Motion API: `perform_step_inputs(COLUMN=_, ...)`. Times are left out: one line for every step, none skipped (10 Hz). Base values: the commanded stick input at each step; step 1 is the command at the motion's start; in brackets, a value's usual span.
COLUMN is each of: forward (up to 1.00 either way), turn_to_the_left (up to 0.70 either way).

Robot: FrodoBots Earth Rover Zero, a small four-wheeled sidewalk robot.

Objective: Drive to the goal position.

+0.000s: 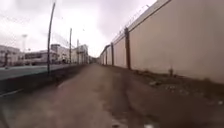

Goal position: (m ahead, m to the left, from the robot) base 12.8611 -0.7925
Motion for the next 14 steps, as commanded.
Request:
perform_step_inputs(forward=0.85, turn_to_the_left=0.0)
perform_step_inputs(forward=0.85, turn_to_the_left=0.0)
perform_step_inputs(forward=0.85, turn_to_the_left=0.0)
perform_step_inputs(forward=0.85, turn_to_the_left=0.0)
perform_step_inputs(forward=0.85, turn_to_the_left=0.0)
perform_step_inputs(forward=0.85, turn_to_the_left=0.0)
perform_step_inputs(forward=0.85, turn_to_the_left=0.0)
perform_step_inputs(forward=0.85, turn_to_the_left=0.0)
perform_step_inputs(forward=0.85, turn_to_the_left=0.0)
perform_step_inputs(forward=0.85, turn_to_the_left=0.0)
perform_step_inputs(forward=0.85, turn_to_the_left=-0.23)
perform_step_inputs(forward=0.85, turn_to_the_left=-0.23)
perform_step_inputs(forward=0.85, turn_to_the_left=-0.02)
perform_step_inputs(forward=0.85, turn_to_the_left=0.0)
